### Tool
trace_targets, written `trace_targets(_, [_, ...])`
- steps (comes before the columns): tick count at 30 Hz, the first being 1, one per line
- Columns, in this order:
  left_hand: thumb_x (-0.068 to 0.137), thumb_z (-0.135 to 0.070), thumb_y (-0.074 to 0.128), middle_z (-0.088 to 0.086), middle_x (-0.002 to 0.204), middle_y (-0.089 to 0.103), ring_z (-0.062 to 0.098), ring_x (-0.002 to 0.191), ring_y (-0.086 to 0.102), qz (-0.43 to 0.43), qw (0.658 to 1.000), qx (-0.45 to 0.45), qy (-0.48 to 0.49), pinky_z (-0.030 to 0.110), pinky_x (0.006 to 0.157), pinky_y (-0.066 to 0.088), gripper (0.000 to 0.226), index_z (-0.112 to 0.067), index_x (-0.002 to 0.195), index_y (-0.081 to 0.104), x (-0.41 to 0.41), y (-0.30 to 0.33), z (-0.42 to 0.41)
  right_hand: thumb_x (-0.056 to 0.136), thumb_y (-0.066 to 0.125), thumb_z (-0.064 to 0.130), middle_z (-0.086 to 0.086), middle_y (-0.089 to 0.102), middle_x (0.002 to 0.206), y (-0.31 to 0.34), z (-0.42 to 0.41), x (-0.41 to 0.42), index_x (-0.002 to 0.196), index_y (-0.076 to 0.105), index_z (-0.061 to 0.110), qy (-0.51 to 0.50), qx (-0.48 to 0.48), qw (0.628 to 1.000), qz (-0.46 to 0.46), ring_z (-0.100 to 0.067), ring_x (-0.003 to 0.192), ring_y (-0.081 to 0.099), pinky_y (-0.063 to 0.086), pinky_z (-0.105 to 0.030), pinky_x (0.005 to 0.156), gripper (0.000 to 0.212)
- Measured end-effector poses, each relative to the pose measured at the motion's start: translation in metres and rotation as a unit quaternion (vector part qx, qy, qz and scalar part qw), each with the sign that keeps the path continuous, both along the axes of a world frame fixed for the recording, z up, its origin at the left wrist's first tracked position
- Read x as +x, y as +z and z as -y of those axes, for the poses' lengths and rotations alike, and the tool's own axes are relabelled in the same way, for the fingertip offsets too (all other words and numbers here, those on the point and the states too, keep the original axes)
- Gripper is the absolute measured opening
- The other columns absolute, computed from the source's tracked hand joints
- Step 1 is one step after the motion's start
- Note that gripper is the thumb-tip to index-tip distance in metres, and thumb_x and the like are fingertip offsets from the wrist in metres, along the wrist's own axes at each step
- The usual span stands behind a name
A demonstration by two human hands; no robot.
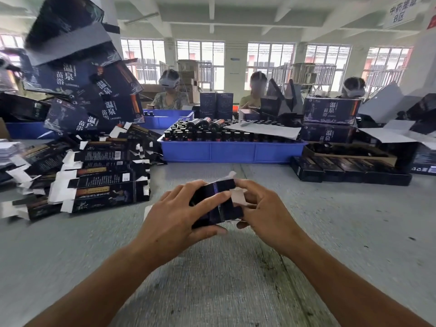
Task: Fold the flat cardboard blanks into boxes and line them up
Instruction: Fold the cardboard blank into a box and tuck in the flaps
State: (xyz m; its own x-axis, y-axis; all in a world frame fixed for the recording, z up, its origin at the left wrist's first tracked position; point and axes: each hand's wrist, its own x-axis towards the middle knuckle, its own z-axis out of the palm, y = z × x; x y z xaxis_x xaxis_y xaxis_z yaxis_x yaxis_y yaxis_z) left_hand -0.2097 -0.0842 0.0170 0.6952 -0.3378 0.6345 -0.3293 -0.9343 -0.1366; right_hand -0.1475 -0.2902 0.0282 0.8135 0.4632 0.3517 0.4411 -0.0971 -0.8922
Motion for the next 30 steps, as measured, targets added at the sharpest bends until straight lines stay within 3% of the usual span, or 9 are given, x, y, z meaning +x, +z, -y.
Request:
trace_targets(4, [0.089, -0.072, 0.042, 0.007, 0.137, 0.051, 0.027, 0.115, 0.059, -0.016, 1.000, -0.024, -0.005, 0.047, 0.087, 0.057, 0.066, -0.037, 0.146, 0.040, -0.0011, 0.0010, -0.0012, 0.094, 0.067, 0.005, 0.009, 0.076, 0.102, -0.0006, -0.0025, -0.0025, 0.124, 0.053, 0.052, -0.020, 0.012, 1.000, 0.020, -0.009, 0.084, 0.074, 0.056, -0.020, 0.061, 0.058])
trace_targets(8, [0.088, -0.070, 0.049, 0.004, 0.139, 0.050, 0.026, 0.118, 0.057, -0.023, 0.999, -0.044, -0.005, 0.047, 0.094, 0.053, 0.066, -0.037, 0.144, 0.043, -0.0019, 0.0028, -0.0017, 0.094, 0.069, 0.012, -0.009, 0.065, 0.123, -0.0003, -0.0038, -0.0037, 0.138, 0.040, 0.056, -0.047, -0.002, 0.998, 0.029, -0.017, 0.092, 0.072, 0.058, -0.023, 0.065, 0.068])
trace_targets(10, [0.086, -0.069, 0.051, 0.004, 0.138, 0.052, 0.027, 0.119, 0.057, -0.023, 0.998, -0.053, -0.003, 0.049, 0.099, 0.049, 0.065, -0.038, 0.143, 0.043, -0.0018, 0.0052, -0.0028, 0.095, 0.068, 0.014, -0.008, 0.066, 0.121, -0.0002, -0.0047, -0.0060, 0.138, 0.037, 0.060, -0.049, -0.013, 0.997, 0.055, -0.016, 0.094, 0.071, 0.059, -0.024, 0.067, 0.071])
trace_targets(14, [0.083, -0.068, 0.055, 0.004, 0.137, 0.054, 0.027, 0.121, 0.057, -0.019, 0.998, -0.064, -0.002, 0.048, 0.102, 0.044, 0.064, -0.037, 0.138, 0.047, -0.0022, 0.0083, -0.0049, 0.096, 0.065, 0.010, 0.003, 0.068, 0.113, 0.0000, -0.0061, -0.0101, 0.134, 0.044, 0.058, -0.044, -0.007, 0.996, 0.073, -0.007, 0.082, 0.073, 0.060, -0.023, 0.065, 0.065])
trace_targets(19, [0.079, -0.059, 0.069, 0.004, 0.138, 0.053, 0.029, 0.122, 0.056, -0.015, 0.998, -0.060, -0.004, 0.049, 0.101, 0.045, 0.064, -0.034, 0.135, 0.052, -0.0006, 0.0060, -0.0063, 0.096, 0.065, 0.010, 0.009, 0.071, 0.101, 0.0008, -0.0054, -0.0093, 0.119, 0.063, 0.036, -0.048, -0.011, 0.996, 0.073, -0.008, 0.077, 0.073, 0.060, -0.024, 0.065, 0.035])
trace_targets(30, [0.079, -0.053, 0.068, 0.009, 0.143, 0.051, 0.032, 0.123, 0.057, -0.003, 0.998, -0.063, -0.003, 0.050, 0.098, 0.047, 0.070, -0.029, 0.139, 0.041, -0.0011, 0.0018, -0.0010, 0.096, 0.065, 0.011, 0.009, 0.074, 0.098, -0.0011, -0.0052, -0.0095, 0.120, 0.070, 0.030, -0.089, -0.045, 0.988, 0.118, -0.014, 0.079, 0.072, 0.062, -0.041, 0.072, 0.031])
